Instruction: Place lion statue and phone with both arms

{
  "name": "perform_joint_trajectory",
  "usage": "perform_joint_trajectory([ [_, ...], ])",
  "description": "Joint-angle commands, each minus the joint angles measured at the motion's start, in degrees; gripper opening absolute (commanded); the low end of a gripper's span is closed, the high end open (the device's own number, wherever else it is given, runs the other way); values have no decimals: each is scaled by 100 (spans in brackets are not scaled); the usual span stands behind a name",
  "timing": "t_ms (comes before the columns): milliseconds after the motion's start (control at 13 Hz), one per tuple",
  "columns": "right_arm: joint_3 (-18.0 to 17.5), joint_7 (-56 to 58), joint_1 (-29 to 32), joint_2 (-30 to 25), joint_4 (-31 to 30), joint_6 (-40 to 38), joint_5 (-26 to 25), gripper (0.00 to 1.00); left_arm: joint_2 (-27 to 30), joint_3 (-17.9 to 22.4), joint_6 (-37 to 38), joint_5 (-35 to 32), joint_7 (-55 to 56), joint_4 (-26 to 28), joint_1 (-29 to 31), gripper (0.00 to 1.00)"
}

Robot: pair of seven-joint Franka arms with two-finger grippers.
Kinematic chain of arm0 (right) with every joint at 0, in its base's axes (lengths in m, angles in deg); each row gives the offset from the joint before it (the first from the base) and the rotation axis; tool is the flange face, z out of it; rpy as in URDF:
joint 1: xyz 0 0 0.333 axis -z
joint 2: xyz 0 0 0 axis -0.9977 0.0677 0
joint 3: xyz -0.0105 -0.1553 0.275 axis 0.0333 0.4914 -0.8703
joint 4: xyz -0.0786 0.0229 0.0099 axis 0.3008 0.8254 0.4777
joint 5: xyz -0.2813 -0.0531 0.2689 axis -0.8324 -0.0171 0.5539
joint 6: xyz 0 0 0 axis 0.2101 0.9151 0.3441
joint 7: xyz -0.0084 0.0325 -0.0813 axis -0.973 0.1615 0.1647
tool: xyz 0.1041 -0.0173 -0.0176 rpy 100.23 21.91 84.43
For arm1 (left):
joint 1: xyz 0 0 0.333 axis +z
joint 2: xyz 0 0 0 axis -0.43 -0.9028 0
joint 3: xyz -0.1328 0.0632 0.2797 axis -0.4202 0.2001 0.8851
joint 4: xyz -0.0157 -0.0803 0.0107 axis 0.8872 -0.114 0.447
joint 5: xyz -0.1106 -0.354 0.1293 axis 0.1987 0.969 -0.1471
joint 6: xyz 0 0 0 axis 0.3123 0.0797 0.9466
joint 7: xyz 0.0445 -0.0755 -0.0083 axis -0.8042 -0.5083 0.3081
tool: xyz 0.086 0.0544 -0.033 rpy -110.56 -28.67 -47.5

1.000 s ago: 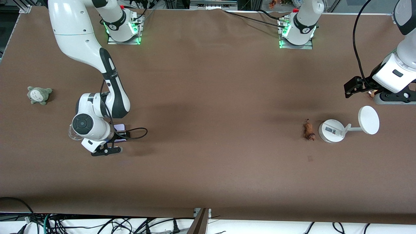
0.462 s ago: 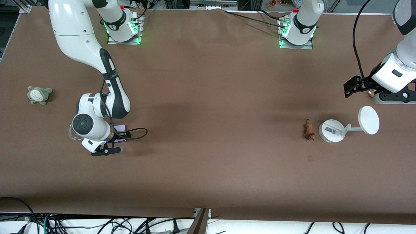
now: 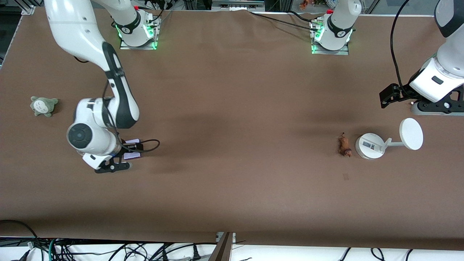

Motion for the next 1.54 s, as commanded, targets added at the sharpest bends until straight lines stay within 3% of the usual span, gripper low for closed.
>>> perform_joint_trajectory([
  [0, -26, -51, 32, -856, -38, -857, 93, 99, 65, -25, 109, 67, -43, -38, -7, 100],
  [231, 149, -87, 41, -1314, 681, -2200, 75, 99, 65, -25, 126, 76, -43, -38, 2, 100],
  [615, 685, -131, 41, -1552, 1982, -4145, 22, 99, 65, -16, 144, 76, -43, -38, 2, 100],
  [769, 817, -175, 50, -1561, 2352, -4393, 22, 99, 65, -16, 152, 76, -43, -38, 2, 100],
  [1462, 774, -315, -12, -1561, 2363, -4551, -4, 99, 65, -16, 152, 85, -43, -38, 11, 100],
])
